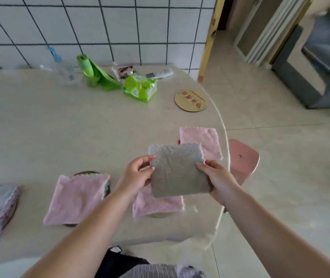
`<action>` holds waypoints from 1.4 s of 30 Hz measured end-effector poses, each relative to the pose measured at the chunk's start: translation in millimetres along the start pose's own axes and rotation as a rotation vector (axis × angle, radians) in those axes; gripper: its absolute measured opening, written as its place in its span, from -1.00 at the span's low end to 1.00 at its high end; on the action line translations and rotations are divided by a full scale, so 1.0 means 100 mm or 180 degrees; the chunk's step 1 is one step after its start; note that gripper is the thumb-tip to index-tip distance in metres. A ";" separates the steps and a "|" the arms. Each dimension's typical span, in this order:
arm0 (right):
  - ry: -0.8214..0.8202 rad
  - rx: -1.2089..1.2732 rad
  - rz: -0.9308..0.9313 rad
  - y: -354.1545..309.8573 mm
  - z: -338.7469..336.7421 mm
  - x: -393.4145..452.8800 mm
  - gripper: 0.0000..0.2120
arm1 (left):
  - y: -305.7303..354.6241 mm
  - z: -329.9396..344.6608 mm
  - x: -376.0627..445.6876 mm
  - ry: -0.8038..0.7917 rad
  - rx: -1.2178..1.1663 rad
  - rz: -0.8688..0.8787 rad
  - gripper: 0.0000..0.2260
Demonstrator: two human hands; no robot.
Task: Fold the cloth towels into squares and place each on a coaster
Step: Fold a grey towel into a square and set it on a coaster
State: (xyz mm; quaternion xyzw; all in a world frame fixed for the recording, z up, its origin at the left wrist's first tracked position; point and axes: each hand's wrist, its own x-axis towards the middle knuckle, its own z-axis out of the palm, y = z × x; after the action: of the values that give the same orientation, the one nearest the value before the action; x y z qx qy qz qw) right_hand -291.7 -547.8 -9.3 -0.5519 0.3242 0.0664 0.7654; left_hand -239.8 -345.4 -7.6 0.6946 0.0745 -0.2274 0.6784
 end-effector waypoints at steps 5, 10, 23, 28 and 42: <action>0.0147 0.0040 0.0088 -0.07 -0.61 -0.11 -0.94 | -0.10 0.59 -0.11 -0.0004 -0.0030 -0.0069 -0.72; 0.0092 0.0089 0.0110 -0.17 -0.84 -0.04 -0.91 | -0.10 0.86 0.00 0.0022 -0.0006 -0.0037 -0.71; 0.0145 -0.0465 -0.0171 -0.68 -1.00 0.55 -0.65 | 0.29 1.21 0.78 -0.0075 0.0214 0.0022 -0.61; -0.0100 -0.0611 -0.0175 -0.98 -1.05 0.95 -0.64 | 0.38 1.34 1.16 0.0074 0.0176 -0.0004 -0.56; -0.0467 -0.2139 -0.0757 -1.53 -1.11 2.52 -0.54 | 0.65 1.88 2.46 0.1221 0.0300 0.0047 -0.73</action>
State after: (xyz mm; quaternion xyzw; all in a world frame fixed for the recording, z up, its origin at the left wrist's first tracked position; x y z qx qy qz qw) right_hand -71.7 -769.8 -50.1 -0.8003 0.1621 0.1192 0.5649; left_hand -35.4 -583.8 -46.7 0.7567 0.1866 -0.0892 0.6201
